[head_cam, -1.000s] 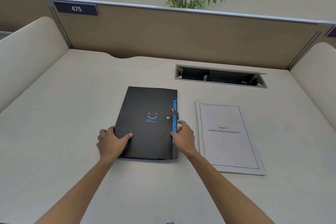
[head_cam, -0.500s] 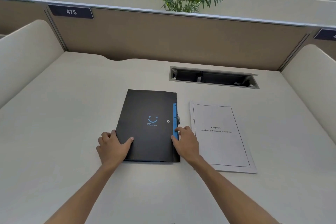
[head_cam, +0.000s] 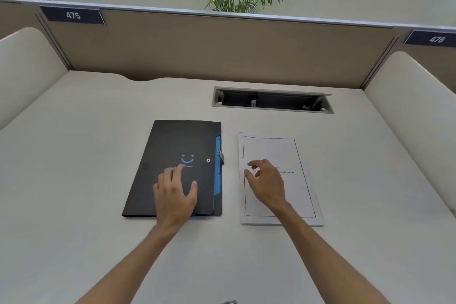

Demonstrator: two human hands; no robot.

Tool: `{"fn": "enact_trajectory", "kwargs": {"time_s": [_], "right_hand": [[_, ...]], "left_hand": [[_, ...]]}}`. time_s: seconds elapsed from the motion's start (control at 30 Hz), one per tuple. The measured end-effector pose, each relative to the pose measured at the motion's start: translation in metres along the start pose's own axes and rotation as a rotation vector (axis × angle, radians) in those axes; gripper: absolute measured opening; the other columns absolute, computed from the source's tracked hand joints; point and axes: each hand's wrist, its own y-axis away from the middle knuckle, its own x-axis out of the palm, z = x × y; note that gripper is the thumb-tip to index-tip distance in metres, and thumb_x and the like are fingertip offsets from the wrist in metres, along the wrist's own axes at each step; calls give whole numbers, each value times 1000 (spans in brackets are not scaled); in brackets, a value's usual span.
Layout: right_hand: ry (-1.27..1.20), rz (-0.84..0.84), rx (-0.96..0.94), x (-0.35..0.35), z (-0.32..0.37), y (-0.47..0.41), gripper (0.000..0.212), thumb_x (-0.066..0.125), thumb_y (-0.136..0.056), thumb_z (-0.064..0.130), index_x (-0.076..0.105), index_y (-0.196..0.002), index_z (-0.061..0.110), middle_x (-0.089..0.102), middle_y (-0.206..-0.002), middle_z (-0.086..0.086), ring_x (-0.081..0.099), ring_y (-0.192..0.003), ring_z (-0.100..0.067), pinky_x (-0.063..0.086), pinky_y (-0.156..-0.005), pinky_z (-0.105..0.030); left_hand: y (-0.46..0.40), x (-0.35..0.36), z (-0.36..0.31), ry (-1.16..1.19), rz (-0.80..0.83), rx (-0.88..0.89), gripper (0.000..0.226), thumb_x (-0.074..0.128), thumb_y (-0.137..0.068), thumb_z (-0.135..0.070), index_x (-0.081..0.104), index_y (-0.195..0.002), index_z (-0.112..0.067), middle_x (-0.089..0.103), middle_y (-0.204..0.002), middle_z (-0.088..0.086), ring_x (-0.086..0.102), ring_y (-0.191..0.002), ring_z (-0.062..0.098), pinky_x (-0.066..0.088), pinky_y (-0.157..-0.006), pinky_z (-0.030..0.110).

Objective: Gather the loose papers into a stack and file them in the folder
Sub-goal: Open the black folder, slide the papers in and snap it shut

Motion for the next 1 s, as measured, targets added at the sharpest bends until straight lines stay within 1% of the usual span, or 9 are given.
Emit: {"fn": "enact_trajectory", "kwargs": {"time_s": [0.13, 0.2, 0.3, 0.43, 0.57, 0.7, 0.77, 0.93, 1.0], "right_hand": [[6, -6, 66, -28, -24, -3, 29, 61, -90, 37, 66, -115, 23, 65, -111, 7, 64, -85, -9, 47, -70, -28], [18, -2, 90, -39, -35, -3, 30, 61, -89, 37, 66, -116, 24, 65, -112, 8, 64, -86, -9, 46, -71, -28], [41, 19, 116, -52, -52, -3, 32, 61, -89, 37, 65, -119, 25, 64, -114, 7, 64, -90, -10, 44, -73, -28], [82, 111, 97, -58, -72, -1, 33, 59, -89, 37, 66, -119, 28, 63, -120, 6, 64, -100, -12, 48, -81, -29], [122, 203, 69, -58, -84, 0, 35, 60, -88, 37, 65, -122, 28, 59, -126, 6, 61, -110, -15, 50, -92, -34], [114, 234, 51, -59, -90, -2, 35, 62, -87, 34, 66, -120, 24, 57, -130, 6, 61, -112, -16, 49, -91, -32], [113, 246, 46, -61, -91, -4, 36, 63, -87, 35, 66, -121, 23, 57, -131, 6, 60, -113, -16, 48, -93, -32], [155, 228, 15, -67, -94, -7, 46, 62, -86, 35, 60, -130, 22, 53, -134, 3, 51, -124, -18, 46, -92, -34], [177, 206, 7, -70, -97, -6, 50, 63, -86, 35, 57, -133, 20, 51, -136, 1, 48, -127, -19, 47, -90, -35]], "left_hand": [[13, 19, -29, 114, 50, 73, 39, 46, -86, -22, 60, -122, -10, 62, -100, 2, 51, -92, 14, 36, -76, 28], [19, 29, -40, 141, 94, 90, 39, 42, -90, -19, 59, -123, -9, 62, -98, 2, 50, -88, 12, 41, -73, 28], [28, 44, -56, 151, 165, 101, 40, 37, -94, -19, 59, -126, -7, 60, -98, 2, 51, -83, 13, 41, -71, 21], [36, 59, -73, 115, 231, 34, 35, 42, -99, -15, 57, -130, -7, 61, -111, 6, 58, -96, 19, 51, -80, 32], [44, 70, -83, 57, 272, 3, 31, 42, -97, -11, 64, -118, -7, 62, -104, 5, 57, -95, 21, 53, -76, 36], [50, 76, -90, 1, 290, 6, 24, 44, -93, -3, 66, -105, -3, 58, -94, 4, 53, -87, 18, 51, -68, 30], [53, 78, -94, 2, 292, 1, 24, 45, -93, -1, 66, -106, -2, 58, -94, 6, 53, -88, 17, 50, -68, 27], [58, 80, -101, 15, 283, -53, 23, 49, -91, 2, 65, -108, 1, 59, -96, 8, 54, -88, 19, 53, -71, 30], [59, 79, -103, -6, 274, -57, 17, 49, -90, 4, 64, -93, -3, 56, -90, 7, 52, -83, 18, 49, -65, 27]]}}
